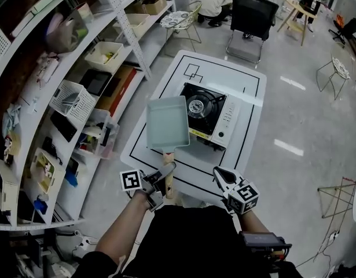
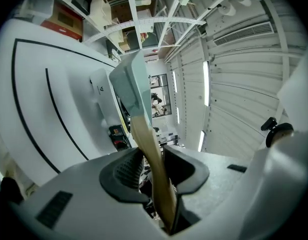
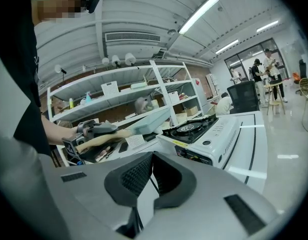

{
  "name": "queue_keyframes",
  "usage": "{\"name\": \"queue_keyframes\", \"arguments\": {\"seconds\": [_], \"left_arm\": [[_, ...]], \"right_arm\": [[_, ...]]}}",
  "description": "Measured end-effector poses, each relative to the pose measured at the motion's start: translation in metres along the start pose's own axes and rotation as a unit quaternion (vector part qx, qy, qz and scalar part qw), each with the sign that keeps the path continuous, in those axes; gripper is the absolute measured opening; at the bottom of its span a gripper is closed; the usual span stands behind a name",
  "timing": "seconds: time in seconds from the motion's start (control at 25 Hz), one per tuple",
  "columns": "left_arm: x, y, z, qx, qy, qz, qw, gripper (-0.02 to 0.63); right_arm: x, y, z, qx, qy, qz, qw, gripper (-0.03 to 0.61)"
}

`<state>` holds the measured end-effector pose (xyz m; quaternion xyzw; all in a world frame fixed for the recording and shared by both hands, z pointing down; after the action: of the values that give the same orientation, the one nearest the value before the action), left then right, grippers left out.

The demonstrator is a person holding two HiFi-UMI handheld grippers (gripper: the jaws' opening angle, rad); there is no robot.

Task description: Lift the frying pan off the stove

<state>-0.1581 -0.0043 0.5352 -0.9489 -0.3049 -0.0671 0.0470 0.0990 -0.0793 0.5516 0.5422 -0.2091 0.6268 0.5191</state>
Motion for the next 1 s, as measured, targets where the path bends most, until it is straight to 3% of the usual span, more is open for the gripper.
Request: {"name": "queue_keyframes", "arguments": {"seconds": [1.0], "left_arm": [[-0.035,-0.111,-0.021,0.012,-0.002,0.013,0.9998,0.127]], "right_arm": [[-0.005,0.049,-0.072,0.02,-0.057,0.008,0.998,0.025]]}}
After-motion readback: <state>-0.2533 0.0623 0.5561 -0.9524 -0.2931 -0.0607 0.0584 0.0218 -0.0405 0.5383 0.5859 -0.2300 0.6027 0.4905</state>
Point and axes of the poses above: the fingertips, and each gripper's own axes: y forward along the fingers, z to its right, x out of its underside, the point moved 8 cm from there along -y, backward along the fingers, and after that the axes turned 4 degrees about x, right-handed, at the moved point
